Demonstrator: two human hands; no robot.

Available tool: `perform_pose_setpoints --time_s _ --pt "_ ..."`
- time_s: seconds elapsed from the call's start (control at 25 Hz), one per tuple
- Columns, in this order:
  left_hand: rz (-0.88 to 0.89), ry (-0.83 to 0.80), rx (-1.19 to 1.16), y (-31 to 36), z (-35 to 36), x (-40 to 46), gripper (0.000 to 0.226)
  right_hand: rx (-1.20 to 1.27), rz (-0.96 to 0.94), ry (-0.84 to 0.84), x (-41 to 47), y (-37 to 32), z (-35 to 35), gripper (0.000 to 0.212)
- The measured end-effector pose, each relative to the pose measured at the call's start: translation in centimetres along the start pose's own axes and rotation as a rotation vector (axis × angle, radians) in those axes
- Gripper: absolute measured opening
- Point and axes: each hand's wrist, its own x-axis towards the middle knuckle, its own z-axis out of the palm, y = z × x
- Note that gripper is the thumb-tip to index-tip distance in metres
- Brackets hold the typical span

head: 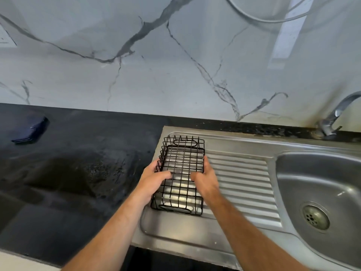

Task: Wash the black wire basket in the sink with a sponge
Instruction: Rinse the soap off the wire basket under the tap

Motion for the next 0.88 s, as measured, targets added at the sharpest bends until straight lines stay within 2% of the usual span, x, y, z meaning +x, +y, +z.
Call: perform_pose_setpoints --time_s 0.2,0.44,0.64,0.72,0.8,0.88 --pt "0.03 -0.021 -0.006 -0.7 -0.3 0.6 0.035 -0.051 -0.069 0.045 1.0 1.4 0.7 0.083" --pt "0.067 -0.061 0.016 -0.5 -0.5 0.4 0.035 -0.363 -0.203 0.002 0.6 0.9 0.3 0.094" --pt "0.07 -0.05 0.139 -0.3 -0.8 0.0 0.031 -0.606 -0.297 -0.099 0.9 0.3 -1.5 0.091" --pt "0.107 -0.036 0.203 -0.3 -0.8 -0.2 0.04 -0.682 -0.304 -0.141 1.3 0.0 -2.8 0.09" --pt "0.177 0.014 0.305 -0.3 -0.5 -0.3 0.058 -0.731 -0.313 -0.133 1.1 -0.2 -4.1 0.089" --pt "0.21 0.071 0.547 -0.6 0.3 -0.4 0.072 -0.773 -0.327 -0.119 0.6 0.1 -5.4 0.089"
